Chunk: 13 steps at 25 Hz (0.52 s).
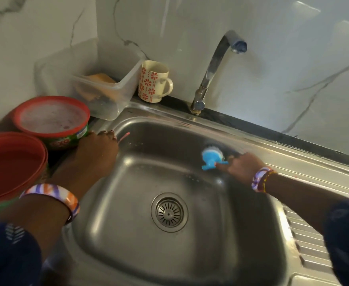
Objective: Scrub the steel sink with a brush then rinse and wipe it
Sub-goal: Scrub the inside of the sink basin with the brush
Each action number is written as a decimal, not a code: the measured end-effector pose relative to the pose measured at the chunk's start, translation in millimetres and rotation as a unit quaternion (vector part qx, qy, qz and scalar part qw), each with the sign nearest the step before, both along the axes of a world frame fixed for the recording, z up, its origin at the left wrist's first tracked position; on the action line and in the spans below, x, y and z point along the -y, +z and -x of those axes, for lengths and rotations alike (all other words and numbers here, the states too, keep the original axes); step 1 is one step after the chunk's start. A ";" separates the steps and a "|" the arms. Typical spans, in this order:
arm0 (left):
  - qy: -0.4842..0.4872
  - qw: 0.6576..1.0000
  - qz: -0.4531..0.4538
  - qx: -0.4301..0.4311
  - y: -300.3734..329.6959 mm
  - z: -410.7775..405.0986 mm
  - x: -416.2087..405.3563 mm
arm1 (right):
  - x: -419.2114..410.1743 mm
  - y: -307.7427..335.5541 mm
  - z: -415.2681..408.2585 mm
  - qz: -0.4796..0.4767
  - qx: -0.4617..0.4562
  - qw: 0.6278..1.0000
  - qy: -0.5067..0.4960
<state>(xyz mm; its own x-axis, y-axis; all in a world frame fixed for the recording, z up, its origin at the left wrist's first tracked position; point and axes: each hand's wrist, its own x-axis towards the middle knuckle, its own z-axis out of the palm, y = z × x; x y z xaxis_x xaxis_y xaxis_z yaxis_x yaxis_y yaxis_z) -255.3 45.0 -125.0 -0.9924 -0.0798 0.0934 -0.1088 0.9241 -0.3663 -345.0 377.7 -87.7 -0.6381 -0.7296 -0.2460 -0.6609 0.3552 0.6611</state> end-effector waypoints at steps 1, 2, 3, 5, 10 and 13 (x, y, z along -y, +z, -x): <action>-0.007 1.000 0.006 0.004 -0.7 -1.7 -2.1 | 0.3 -5.0 -3.3 -0.044 0.016 0.999 -0.020; -0.012 1.000 0.004 0.003 -0.4 -3.1 -4.4 | -3.7 -9.5 -7.6 -0.062 0.029 0.998 0.010; -0.014 1.000 0.007 0.004 -0.1 -2.4 -5.2 | -6.4 -10.9 -3.1 -0.052 0.015 0.998 0.020; -0.003 1.000 0.021 -0.004 -1.3 0.6 -2.9 | 6.9 1.7 10.4 0.047 0.010 0.999 0.000; -0.003 1.000 0.013 0.024 7.3 -4.7 -7.6 | 13.1 5.3 7.2 -0.060 0.065 0.996 0.033; -0.008 0.999 0.028 0.030 8.8 -3.2 -7.7 | 19.3 11.5 16.8 0.002 0.024 0.999 0.023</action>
